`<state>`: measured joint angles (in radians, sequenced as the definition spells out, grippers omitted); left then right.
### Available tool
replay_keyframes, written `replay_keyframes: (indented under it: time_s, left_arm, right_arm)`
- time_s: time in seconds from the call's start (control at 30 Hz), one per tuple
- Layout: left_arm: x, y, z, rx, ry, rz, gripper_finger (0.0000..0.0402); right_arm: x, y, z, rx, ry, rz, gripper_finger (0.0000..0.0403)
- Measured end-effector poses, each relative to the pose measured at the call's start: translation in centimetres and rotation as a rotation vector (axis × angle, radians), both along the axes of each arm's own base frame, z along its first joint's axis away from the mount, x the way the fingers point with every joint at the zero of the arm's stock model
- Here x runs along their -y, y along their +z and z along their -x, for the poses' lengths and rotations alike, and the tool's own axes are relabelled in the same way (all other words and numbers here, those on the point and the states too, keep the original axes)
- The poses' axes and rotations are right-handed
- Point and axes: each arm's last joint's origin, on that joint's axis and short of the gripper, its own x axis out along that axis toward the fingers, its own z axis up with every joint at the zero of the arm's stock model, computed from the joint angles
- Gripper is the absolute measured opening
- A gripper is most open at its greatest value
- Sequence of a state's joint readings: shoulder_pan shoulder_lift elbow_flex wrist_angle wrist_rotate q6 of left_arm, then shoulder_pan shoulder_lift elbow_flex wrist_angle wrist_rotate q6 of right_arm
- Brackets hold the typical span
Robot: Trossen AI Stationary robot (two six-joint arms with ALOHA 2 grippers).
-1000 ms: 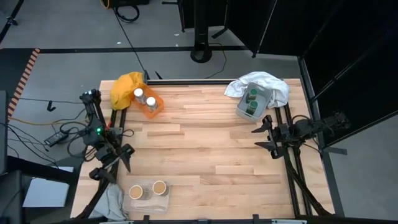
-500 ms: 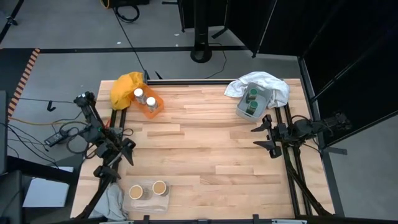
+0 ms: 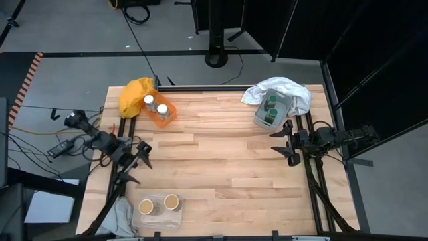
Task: Sort spices by type
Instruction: Return to Home Position
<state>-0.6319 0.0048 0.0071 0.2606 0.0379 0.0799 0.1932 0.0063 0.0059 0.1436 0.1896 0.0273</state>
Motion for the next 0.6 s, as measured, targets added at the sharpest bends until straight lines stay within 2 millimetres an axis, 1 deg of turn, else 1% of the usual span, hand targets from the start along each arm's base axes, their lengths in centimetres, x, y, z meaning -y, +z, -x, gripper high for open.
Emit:
replay_keyframes:
  time_s: [0.1, 0.27, 0.5, 0.6]
  left_arm:
    - [-0.5, -0.1, -0.4, -0.01, 0.052, 0.002, 0.0321]
    - [-1.1, -0.1, -0.7, -0.002, 0.053, -0.016, 0.0321]
    - [-1.9, -0.7, -1.2, -0.094, 0.058, -0.008, 0.0321]
    - [-2.1, -0.8, -1.3, -0.095, 0.083, -0.018, 0.0321]
  right_arm:
    - [0.0, 0.0, 0.0, -0.001, -0.003, 0.0, 0.0255]
    - [0.0, 0.0, 0.0, -0.002, -0.004, 0.003, 0.0256]
    - [0.2, -0.1, 0.0, -0.011, -0.024, 0.007, 0.0254]
    - [0.3, -0.3, -0.1, -0.028, -0.036, 0.01, 0.0256]
